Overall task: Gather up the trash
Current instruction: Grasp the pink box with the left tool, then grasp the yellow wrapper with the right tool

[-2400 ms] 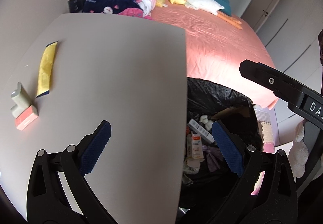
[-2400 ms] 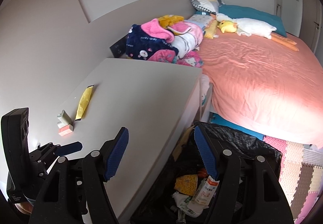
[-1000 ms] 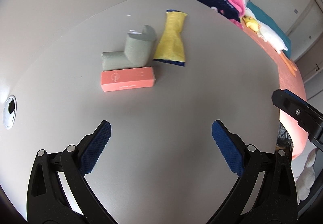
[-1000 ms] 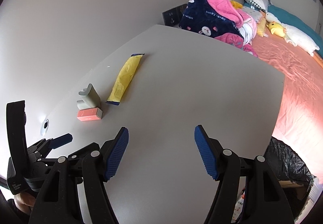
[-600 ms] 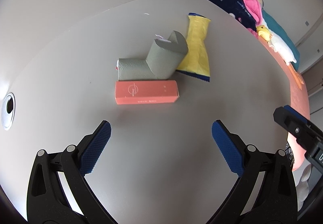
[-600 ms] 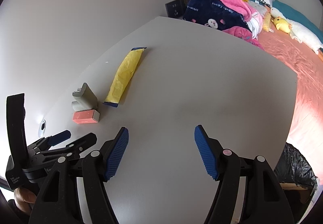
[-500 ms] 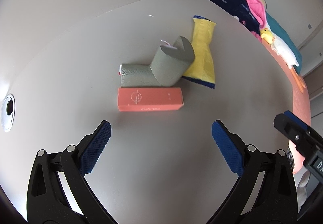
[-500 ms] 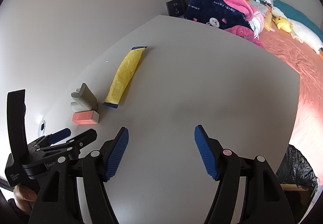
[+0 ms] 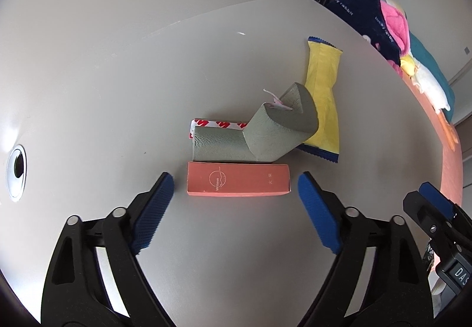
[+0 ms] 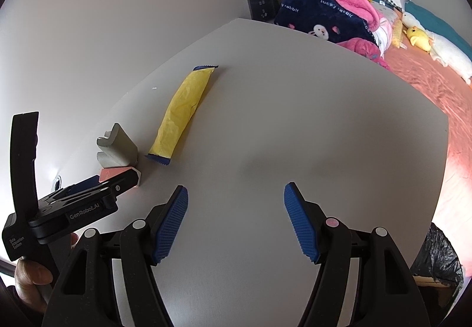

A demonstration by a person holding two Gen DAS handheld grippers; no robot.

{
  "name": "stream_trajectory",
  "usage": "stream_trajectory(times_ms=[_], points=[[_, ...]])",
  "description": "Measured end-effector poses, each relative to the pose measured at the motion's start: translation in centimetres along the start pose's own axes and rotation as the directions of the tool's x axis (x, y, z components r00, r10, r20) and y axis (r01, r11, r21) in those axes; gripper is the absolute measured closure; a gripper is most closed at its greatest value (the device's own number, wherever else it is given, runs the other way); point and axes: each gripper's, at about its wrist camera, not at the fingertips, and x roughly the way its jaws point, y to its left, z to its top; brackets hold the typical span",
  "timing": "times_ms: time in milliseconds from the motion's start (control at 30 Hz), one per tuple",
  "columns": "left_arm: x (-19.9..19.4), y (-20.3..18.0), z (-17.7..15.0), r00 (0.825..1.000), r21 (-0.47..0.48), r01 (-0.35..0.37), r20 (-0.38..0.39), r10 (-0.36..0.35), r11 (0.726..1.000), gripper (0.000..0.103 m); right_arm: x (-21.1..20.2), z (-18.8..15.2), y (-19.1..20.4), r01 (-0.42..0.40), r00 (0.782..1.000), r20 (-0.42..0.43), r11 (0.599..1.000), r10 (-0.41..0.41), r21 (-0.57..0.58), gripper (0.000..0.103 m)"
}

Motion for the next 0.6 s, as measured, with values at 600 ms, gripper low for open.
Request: stream_trajectory(times_ms=[600], points=[[-0.9,1.4,-1.0,1.0,0.055,-0.001,0.005,0.001,0.998,0.038,1.2,0.4,0.9,0.005,1.0,-0.018,1.0,-0.005,-0.022,0.034]])
